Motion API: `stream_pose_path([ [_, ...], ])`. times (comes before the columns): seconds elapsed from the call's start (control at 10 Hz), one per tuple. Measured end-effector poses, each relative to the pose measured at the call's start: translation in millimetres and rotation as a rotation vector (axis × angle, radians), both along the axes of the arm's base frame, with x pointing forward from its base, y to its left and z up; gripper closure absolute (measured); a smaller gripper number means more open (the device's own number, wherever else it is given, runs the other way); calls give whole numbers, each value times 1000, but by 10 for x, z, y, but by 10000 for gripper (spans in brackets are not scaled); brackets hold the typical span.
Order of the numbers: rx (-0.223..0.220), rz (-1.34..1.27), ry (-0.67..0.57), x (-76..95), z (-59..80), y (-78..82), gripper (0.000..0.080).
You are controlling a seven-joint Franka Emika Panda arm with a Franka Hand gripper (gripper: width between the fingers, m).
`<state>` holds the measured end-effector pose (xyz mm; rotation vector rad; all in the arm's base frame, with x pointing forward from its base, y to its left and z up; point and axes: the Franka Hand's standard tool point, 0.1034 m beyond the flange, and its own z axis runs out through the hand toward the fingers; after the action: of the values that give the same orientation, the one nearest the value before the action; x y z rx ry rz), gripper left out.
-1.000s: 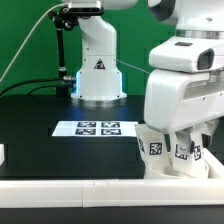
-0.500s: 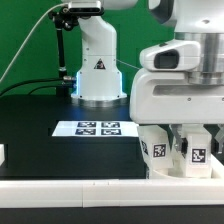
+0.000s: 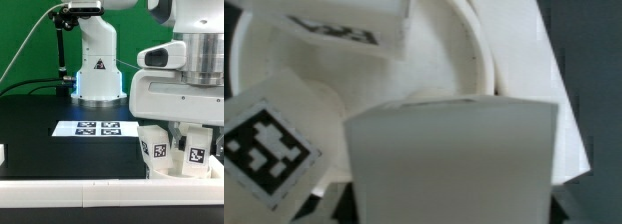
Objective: Assemble stool
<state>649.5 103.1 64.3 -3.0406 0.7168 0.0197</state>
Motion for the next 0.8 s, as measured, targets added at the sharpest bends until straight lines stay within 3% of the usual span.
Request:
stream_pose_path([
  [0.1, 0, -24, 1, -1, 1, -1, 463],
  [0.3, 44, -451, 10, -25, -2, -18, 463],
  [0.6, 168, -901, 29, -42, -14, -58, 463],
  [0.8, 184, -1016, 28, -55, -17, -51, 463],
])
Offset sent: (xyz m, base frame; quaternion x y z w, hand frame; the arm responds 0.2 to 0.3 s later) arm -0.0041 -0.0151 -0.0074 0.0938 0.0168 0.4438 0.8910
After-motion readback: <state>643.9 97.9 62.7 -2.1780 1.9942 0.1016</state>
